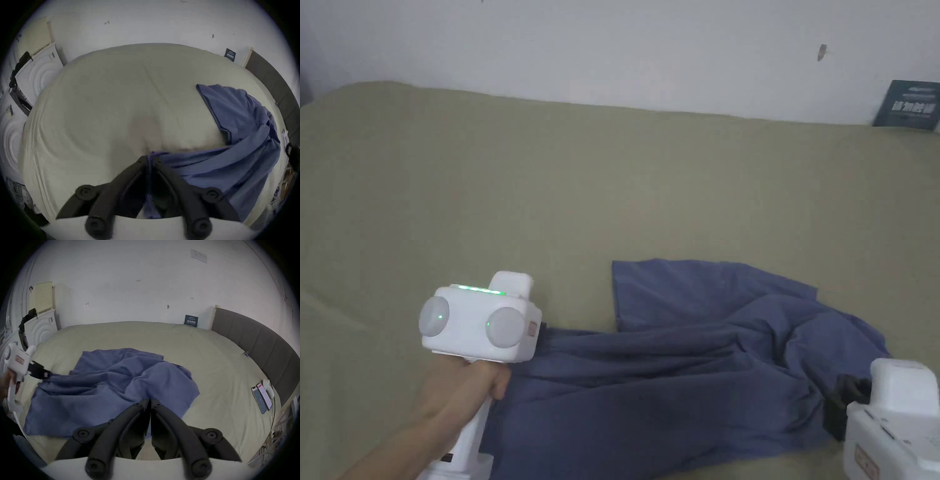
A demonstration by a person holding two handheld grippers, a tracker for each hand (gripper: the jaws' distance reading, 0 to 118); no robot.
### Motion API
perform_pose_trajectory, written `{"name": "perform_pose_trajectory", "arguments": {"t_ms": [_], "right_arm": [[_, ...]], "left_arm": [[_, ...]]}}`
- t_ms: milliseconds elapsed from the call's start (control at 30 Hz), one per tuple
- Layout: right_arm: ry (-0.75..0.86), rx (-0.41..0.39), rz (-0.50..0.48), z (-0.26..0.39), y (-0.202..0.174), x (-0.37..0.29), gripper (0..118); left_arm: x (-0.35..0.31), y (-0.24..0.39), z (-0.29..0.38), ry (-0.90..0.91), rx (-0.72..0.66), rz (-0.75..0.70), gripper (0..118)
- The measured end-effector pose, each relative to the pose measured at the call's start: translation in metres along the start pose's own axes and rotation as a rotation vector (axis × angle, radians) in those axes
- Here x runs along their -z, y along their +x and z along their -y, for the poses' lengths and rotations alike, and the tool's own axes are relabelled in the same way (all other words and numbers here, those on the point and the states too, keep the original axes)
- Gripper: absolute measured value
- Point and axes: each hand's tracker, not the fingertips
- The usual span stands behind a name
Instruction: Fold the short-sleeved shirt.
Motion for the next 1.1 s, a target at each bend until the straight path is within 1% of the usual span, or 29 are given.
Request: {"name": "perform_pose_trajectory", "arguments": {"t_ms": [67, 100, 133, 200, 233, 267, 333, 367, 400, 433, 467, 500, 533, 567, 600, 633, 667, 700, 733, 767, 800, 833, 867, 900, 933, 1000, 1067, 1100], "right_arm": [[-0.014, 0.006, 0.015, -0.007, 0.015, 0.011, 7], [-0.034, 0.03, 0.02, -0.012, 0.025, 0.019, 7], [-0.069, 0.044, 0.028, -0.019, 0.035, 0.029, 7], [-0.132, 0.062, 0.024, -0.03, 0.054, 0.05, 7], [-0.158, 0.073, 0.025, -0.037, 0.064, 0.062, 7], [-0.187, 0.077, 0.025, -0.043, 0.072, 0.072, 7], [-0.217, 0.098, 0.031, -0.053, 0.086, 0.093, 7], [-0.25, 0.113, -0.009, -0.055, 0.092, 0.102, 8], [-0.253, 0.131, -0.028, -0.058, 0.097, 0.109, 37], [-0.288, 0.144, -0.031, -0.059, 0.1, 0.116, 82], [-0.318, 0.165, -0.034, -0.058, 0.102, 0.121, 116], [-0.362, 0.185, -0.05, -0.055, 0.104, 0.13, 111], [-0.397, 0.193, -0.054, -0.051, 0.105, 0.136, 103], [-0.362, 0.155, -0.033, -0.025, 0.093, 0.137, 99], [-0.38, 0.127, 0.026, -0.01, 0.088, 0.14, 97], [-0.407, 0.076, 0.047, 0.008, 0.083, 0.145, 97], [-0.391, 0.064, 0.033, 0.028, 0.079, 0.149, 92], [-0.369, 0.097, 0.035, -0.021, 0.095, 0.148, 91], [-0.351, 0.113, 0.04, -0.024, 0.097, 0.147, 91], [-0.365, 0.142, 0.038, -0.029, 0.099, 0.142, 89], [-0.365, 0.134, 0.034, -0.03, 0.099, 0.138, 82], [-0.363, 0.128, 0.018, -0.034, 0.097, 0.134, 71], [-0.359, 0.123, 0.004, -0.039, 0.095, 0.128, 53], [-0.35, 0.131, -0.044, -0.043, 0.096, 0.121, 13], [-0.333, 0.138, 0.004, -0.046, 0.086, 0.114, 13], [-0.312, 0.117, -0.017, -0.054, 0.089, 0.09, 13], [-0.264, 0.091, -0.009, -0.064, 0.087, 0.069, 13], [-0.235, 0.096, -0.018, -0.07, 0.098, 0.051, 13]], "left_arm": [[0.013, -0.006, 0.0, -0.001, 0.009, 0.009, 4], [0.018, -0.01, -0.001, -0.005, -0.007, 0.02, 4], [-0.006, 0.002, 0.006, 0.048, -0.003, 0.001, 4], [-0.008, 0.003, 0.014, 0.055, -0.03, 0.026, 4], [-0.009, 0.005, 0.02, 0.055, -0.023, 0.031, 4], [-0.008, -0.002, 0.011, 0.026, -0.032, 0.052, 4], [-0.011, 0.003, 0.014, 0.035, -0.028, 0.052, 4], [-0.012, 0.006, 0.015, 0.035, -0.021, 0.048, 4], [-0.005, 0.001, 0.009, 0.015, -0.02, 0.057, 4], [-0.004, 0.002, 0.007, 0.015, -0.011, 0.051, 4], [-0.004, 0.003, 0.008, 0.014, -0.007, 0.049, 4], [-0.004, 0.003, 0.008, 0.014, -0.001, 0.048, 4], [0.0, -0.001, 0.006, 0.007, -0.001, 0.053, 4], [0.001, -0.002, 0.005, 0.006, -0.001, 0.056, 4], [0.001, -0.004, 0.005, 0.004, -0.005, 0.061, 4], [0.002, -0.006, 0.004, 0.002, -0.014, 0.07, 4], [0.003, -0.007, 0.005, 0.001, -0.024, 0.078, 4], [0.003, -0.009, 0.005, 0.001, -0.033, 0.086, 4], [0.004, -0.01, 0.006, 0.001, -0.049, 0.097, 4], [0.005, -0.012, 0.006, 0.001, -0.063, 0.104, 4], [0.007, -0.014, 0.005, 0.0, -0.075, 0.111, 4], [0.006, -0.016, 0.005, -0.001, -0.089, 0.118, 4], [0.005, -0.017, 0.003, -0.004, -0.097, 0.121, 4], [0.002, -0.018, 0.0, -0.011, -0.102, 0.124, 4], [-0.005, -0.018, -0.001, -0.017, -0.106, 0.126, 4], [-0.024, -0.023, -0.005, -0.007, -0.133, 0.134, 4], [-0.05, -0.031, -0.006, 0.047, -0.155, 0.14, 4], [-0.068, -0.036, -0.007, 0.077, -0.153, 0.13, 4]]}}
